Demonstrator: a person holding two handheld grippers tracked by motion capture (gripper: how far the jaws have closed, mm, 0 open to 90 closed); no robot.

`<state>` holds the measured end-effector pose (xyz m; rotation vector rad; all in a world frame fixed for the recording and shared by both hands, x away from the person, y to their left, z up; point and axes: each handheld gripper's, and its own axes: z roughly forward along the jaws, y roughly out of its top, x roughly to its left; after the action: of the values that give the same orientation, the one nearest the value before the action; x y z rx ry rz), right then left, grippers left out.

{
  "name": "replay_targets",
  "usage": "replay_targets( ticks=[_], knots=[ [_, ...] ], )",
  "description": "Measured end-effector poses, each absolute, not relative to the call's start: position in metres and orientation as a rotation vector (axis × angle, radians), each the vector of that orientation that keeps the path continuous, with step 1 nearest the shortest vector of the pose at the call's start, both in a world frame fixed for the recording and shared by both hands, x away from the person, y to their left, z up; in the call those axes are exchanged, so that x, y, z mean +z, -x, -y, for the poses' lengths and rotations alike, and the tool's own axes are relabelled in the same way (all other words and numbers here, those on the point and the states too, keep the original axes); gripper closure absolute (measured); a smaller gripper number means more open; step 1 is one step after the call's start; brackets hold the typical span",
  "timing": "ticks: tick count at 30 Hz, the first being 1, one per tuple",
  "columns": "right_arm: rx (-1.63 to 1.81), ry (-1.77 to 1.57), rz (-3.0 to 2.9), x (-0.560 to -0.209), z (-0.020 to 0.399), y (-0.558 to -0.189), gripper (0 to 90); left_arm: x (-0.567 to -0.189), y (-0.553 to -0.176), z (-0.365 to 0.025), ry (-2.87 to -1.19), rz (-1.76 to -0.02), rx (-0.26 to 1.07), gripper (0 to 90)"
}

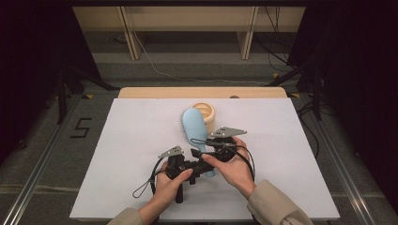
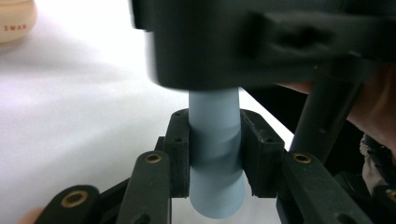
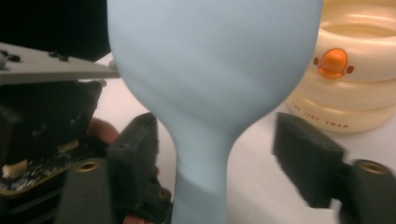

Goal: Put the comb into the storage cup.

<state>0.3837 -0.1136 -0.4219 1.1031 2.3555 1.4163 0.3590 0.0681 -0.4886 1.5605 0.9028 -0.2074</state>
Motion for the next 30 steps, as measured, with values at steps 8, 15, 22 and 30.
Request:
replay_targets(
  ticks=[8,15,22,30],
  knots=[
    [1.415,-1.099,-2.397,-0.412,0.123,-0.383,11.8,-0.488,-0.36,-0.069,-1.568,-0.908,-0.194,65.7],
    [1.418,-1.077,-2.388,-0.408,0.125,-0.379,8.2,-0.488,-0.36,-0.07,-1.578,-0.903,-0.183,65.7],
    [1.405,-1.062,-2.378,-0.405,0.126,-0.379,6.6,-0.487,-0.361,-0.071,-1.582,-0.907,-0.179,65.7],
    [1.42,-1.052,-2.344,-0.396,0.13,-0.378,6.2,-0.487,-0.36,-0.07,-1.585,-0.911,-0.178,65.7]
  ],
)
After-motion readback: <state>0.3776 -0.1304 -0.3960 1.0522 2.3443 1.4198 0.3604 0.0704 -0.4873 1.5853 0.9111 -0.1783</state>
